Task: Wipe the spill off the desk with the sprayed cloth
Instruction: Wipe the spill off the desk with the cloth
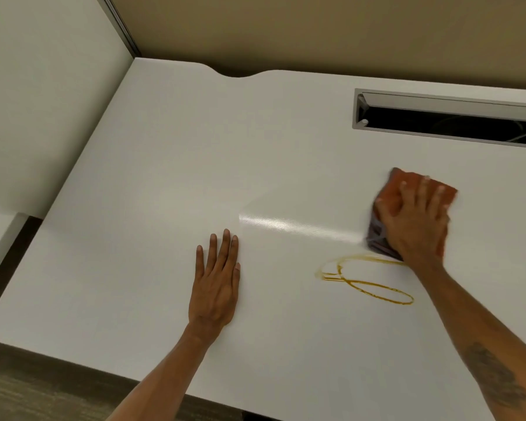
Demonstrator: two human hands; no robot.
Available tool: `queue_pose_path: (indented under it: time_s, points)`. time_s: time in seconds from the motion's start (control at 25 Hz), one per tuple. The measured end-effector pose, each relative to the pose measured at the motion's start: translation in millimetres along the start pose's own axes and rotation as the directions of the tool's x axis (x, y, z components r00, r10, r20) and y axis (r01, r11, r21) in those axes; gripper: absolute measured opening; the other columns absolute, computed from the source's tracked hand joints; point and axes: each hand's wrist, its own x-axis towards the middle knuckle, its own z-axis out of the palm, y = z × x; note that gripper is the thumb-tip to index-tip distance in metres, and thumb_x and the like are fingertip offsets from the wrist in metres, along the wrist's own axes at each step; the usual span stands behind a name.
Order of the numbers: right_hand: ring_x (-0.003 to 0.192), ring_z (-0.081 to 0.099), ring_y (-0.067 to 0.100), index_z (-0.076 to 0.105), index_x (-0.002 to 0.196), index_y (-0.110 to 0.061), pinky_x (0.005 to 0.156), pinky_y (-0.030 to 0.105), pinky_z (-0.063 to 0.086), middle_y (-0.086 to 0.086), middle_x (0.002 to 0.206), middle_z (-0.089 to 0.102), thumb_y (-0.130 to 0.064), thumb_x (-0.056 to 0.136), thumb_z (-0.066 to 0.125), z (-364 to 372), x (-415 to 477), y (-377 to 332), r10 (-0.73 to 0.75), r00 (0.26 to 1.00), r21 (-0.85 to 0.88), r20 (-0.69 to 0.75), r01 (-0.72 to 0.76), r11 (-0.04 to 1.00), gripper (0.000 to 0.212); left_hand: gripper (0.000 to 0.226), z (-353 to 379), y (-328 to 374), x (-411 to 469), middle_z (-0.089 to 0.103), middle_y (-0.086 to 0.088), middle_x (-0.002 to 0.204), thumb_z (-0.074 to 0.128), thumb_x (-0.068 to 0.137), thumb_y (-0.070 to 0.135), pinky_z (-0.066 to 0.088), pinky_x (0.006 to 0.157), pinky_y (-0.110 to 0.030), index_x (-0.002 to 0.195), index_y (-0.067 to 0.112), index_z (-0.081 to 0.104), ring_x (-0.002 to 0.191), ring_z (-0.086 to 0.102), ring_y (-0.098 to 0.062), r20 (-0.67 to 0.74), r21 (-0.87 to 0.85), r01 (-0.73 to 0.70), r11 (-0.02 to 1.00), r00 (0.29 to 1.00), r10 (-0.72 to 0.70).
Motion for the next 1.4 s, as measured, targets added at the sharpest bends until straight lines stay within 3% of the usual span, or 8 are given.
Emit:
queue_pose_path:
  time_s: [0.28,0.44,0.6,0.72,0.8,1.04,1.2,1.4]
  points:
    - [0.150,0.016,0.044,0.017,0.157,-0.017,0.116,0.070,0.012,0.015,0.163,0.023,-0.060,0.095,0.029,6,3,-6,0.089,0.995,0.020,-0.046,-0.088,0.996,0.077,0.056,1,0,0,-0.002,0.004,0.170,0.016,0.107,0.029,0.008,0.127,-0.050,0.160,0.022,-0.001,0.156,-0.008,-0.019,-0.006,-0.028,0.002,1.000,1.000,-0.003]
    - [0.151,0.016,0.039,0.024,0.156,-0.027,0.119,0.064,0.011,0.009,0.164,0.025,-0.060,0.095,0.024,20,-31,-87,-0.127,0.992,-0.011,0.006,0.127,0.992,0.070,0.055,-2,1,-1,-0.003,0.005,0.169,0.014,0.107,0.030,0.008,0.127,-0.050,0.160,0.022,-0.001,0.156,-0.009,-0.017,0.004,-0.063,0.003,0.998,1.000,-0.003]
    - [0.151,0.017,0.037,0.029,0.154,-0.032,0.119,0.063,0.010,0.005,0.164,0.027,-0.058,0.095,0.031,33,-86,-171,-0.401,0.915,0.046,0.044,0.400,0.916,0.065,0.055,-3,-1,-2,-0.001,0.008,0.169,0.013,0.107,0.035,0.002,0.127,-0.045,0.159,0.025,-0.003,0.155,-0.006,-0.011,-0.033,-0.233,-0.023,0.972,0.999,0.016]
    - [0.153,0.012,0.035,0.026,0.156,-0.030,0.119,0.064,0.007,0.006,0.165,0.023,-0.057,0.095,0.031,46,-141,-189,-0.549,0.835,0.033,0.048,0.548,0.836,0.066,0.055,-2,-4,-2,-0.002,0.008,0.169,0.012,0.107,0.038,-0.002,0.127,-0.041,0.160,0.025,-0.002,0.155,-0.006,-0.010,-0.068,-0.366,-0.024,0.930,0.998,-0.001]
    - [0.153,0.012,0.035,0.025,0.156,-0.028,0.119,0.065,0.005,0.006,0.165,0.023,-0.055,0.096,0.032,49,-162,-176,-0.573,0.819,0.008,0.021,0.573,0.819,0.066,0.056,-2,-5,-4,-0.002,0.008,0.169,0.009,0.107,0.042,-0.002,0.127,-0.042,0.159,0.026,-0.002,0.155,-0.007,-0.010,-0.063,-0.333,-0.017,0.943,0.998,-0.005]
    - [0.153,0.012,0.034,0.024,0.156,-0.033,0.119,0.065,0.005,0.002,0.166,0.021,-0.054,0.097,0.030,27,-143,-74,-0.279,0.960,-0.086,0.005,0.278,0.957,0.063,0.055,0,-3,-8,-0.004,0.010,0.169,0.009,0.106,0.044,0.000,0.127,-0.047,0.158,0.035,-0.006,0.155,-0.010,-0.010,-0.027,-0.211,-0.035,0.977,0.999,0.030]
    - [0.150,0.016,0.043,0.021,0.157,-0.030,0.116,0.069,0.012,0.008,0.165,0.023,-0.057,0.097,0.025,8,-133,25,-0.107,0.994,-0.139,0.023,0.109,0.984,0.066,0.057,-1,-2,-8,-0.006,0.013,0.168,0.007,0.104,0.049,-0.003,0.127,-0.044,0.158,0.036,-0.006,0.155,-0.010,-0.011,-0.032,-0.189,-0.029,0.982,0.999,0.023]
    - [0.150,0.016,0.045,0.022,0.157,-0.026,0.118,0.065,0.013,0.014,0.164,0.023,-0.059,0.098,0.021,-4,-81,44,-0.109,0.993,-0.152,0.048,0.115,0.982,0.068,0.058,2,-3,-3,-0.006,0.014,0.168,0.007,0.104,0.051,-0.007,0.126,-0.040,0.158,0.036,-0.004,0.155,-0.008,-0.013,-0.039,-0.159,-0.030,0.987,0.999,0.024]
